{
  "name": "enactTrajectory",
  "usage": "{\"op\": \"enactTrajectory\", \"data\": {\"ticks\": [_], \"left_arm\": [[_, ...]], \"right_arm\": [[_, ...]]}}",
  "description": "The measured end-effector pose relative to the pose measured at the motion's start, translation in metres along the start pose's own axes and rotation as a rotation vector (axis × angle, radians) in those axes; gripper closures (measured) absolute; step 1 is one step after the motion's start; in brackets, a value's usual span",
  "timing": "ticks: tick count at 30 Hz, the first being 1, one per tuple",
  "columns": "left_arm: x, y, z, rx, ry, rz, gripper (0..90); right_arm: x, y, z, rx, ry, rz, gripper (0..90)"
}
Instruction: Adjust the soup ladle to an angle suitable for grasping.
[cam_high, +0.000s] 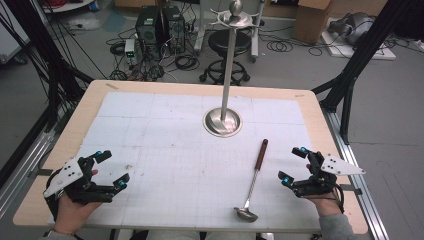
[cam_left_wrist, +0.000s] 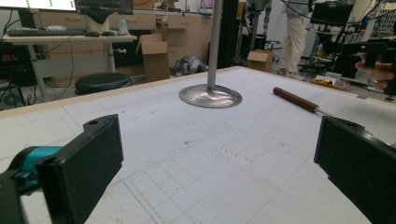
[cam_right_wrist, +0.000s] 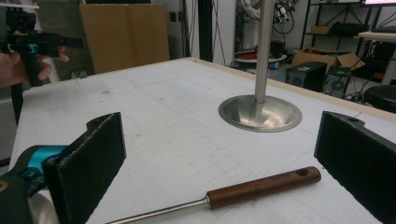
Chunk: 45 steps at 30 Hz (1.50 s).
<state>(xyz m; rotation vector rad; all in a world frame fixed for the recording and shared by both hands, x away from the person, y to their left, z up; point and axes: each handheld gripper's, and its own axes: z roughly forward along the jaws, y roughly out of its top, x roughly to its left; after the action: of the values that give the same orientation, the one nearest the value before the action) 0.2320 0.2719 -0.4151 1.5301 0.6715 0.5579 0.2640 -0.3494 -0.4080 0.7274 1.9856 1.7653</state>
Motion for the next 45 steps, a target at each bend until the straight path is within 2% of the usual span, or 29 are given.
{"op": "enactTrajectory", "data": {"ticks": [3, 8, 11, 13, 14, 15, 16, 22, 27, 28, 30, 31, 39, 45], "left_arm": [[0.0, 0.0, 0.0, 0.001, 0.001, -0.003, 1.8], [0.0, -0.001, 0.002, 0.009, -0.002, -0.003, 1.7], [0.0, -0.002, 0.004, 0.016, -0.002, -0.003, 1.8], [0.0, -0.002, 0.006, 0.021, -0.003, -0.005, 1.8], [-0.001, -0.002, 0.006, 0.022, -0.003, -0.005, 1.8], [-0.001, -0.002, 0.007, 0.025, -0.002, -0.004, 1.8], [-0.001, -0.002, 0.007, 0.028, -0.004, -0.003, 1.8], [-0.001, -0.003, 0.009, 0.039, -0.005, 0.001, 1.8], [-0.001, -0.004, 0.009, 0.047, -0.009, 0.001, 1.7], [-0.001, -0.004, 0.009, 0.048, -0.008, -0.001, 1.7], [-0.001, -0.004, 0.009, 0.05, -0.009, 0.002, 1.7], [-0.001, -0.005, 0.009, 0.049, -0.01, -0.001, 1.8], [-0.002, -0.005, 0.007, 0.058, -0.004, 0.005, 1.8], [-0.001, -0.006, 0.004, 0.056, 0.002, 0.001, 1.8]], "right_arm": [[0.0, 0.001, -0.001, -0.009, -0.019, 0.024, 1.0], [0.001, 0.002, -0.002, -0.02, -0.032, 0.007, 1.1], [0.001, 0.003, -0.002, -0.011, -0.015, -0.006, 8.6], [0.002, 0.003, -0.002, -0.012, 0.001, -0.015, 18.4], [0.002, 0.003, -0.002, -0.004, 0.001, -0.02, 19.6], [0.003, 0.003, -0.002, 0.007, 0.014, -0.017, 28.9], [0.003, 0.003, -0.002, 0.007, 0.014, -0.017, 28.9], [0.005, 0.002, -0.002, 0.034, 0.039, -0.017, 53.7], [0.008, 0.001, 0.002, 0.074, 0.066, -0.037, 80.0], [0.008, 0.001, 0.002, 0.074, 0.066, -0.037, 80.0], [0.008, 0.0, 0.004, 0.102, 0.06, -0.033, 85.3], [0.008, 0.0, 0.006, 0.113, 0.052, -0.047, 89.4], [0.005, 0.0, 0.007, 0.113, 0.036, -0.027, 89.5], [0.001, -0.005, 0.015, 0.164, 0.057, -0.025, 89.5]]}}
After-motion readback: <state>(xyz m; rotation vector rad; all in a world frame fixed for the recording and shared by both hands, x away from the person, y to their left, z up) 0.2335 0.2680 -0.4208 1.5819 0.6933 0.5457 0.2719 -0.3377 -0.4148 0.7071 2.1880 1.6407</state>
